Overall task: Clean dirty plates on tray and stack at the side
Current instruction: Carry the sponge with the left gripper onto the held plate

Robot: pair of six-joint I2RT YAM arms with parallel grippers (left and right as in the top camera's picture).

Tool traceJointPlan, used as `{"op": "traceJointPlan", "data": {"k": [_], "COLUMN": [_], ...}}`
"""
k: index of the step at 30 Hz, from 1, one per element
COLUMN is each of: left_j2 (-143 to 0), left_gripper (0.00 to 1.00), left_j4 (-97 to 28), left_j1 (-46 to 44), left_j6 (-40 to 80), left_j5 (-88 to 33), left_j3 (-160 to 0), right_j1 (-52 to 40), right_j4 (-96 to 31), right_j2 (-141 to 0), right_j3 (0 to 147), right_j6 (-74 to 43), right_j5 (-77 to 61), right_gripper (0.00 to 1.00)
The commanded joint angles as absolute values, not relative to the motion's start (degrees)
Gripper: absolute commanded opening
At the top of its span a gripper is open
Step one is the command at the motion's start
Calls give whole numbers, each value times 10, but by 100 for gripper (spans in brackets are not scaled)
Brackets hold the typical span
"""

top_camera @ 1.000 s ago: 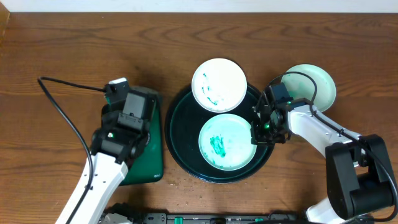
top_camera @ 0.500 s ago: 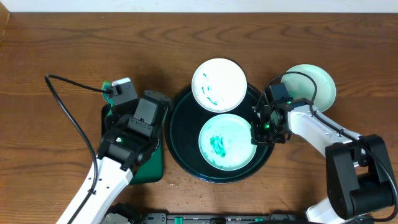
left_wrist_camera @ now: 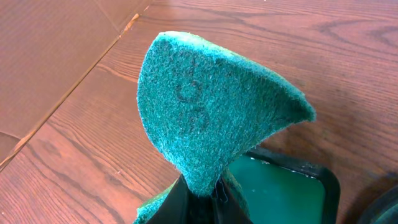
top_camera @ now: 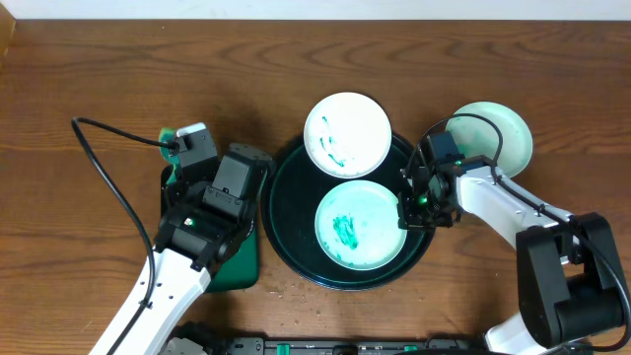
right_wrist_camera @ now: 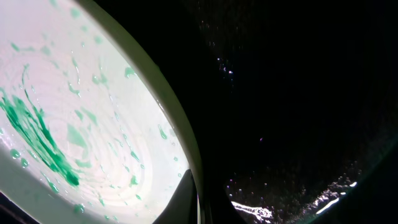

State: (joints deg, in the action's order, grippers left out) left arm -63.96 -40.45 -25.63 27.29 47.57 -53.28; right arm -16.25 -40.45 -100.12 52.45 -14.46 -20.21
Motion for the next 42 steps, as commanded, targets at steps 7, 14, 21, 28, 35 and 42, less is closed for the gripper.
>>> {"op": "traceJointPlan", "data": {"k": [7, 14, 21, 28, 35, 42], "left_j2": [-655, -717, -787, -790, -790, -792], "left_gripper": [7, 7, 7, 7, 7, 7], "left_j4": [-509, -585, -603, -606, -578, -503], "left_j1": [-242, -168, -98, -74, -84, -153], "left_j6": [430, 462, 421, 392, 333, 326], "left_j5": [352, 116, -50, -63, -60, -108], "left_j3": [-536, -536, -536, -536, -545, -557], "right_j1": [-172, -172, -172, -172, -173, -173], "right_j4": [-396, -398, -399, -396, -396, -396], "right_j2": [-1042, -1042, -1042, -1042, -1042, -1042], "right_j3": [506, 506, 506, 506, 506, 506], "right_j6": [-137, -137, -136, -137, -136, -137], "right_j5": [-175, -175, -175, -175, -175, -175], "right_gripper": [1, 1, 1, 1, 1, 1]}}
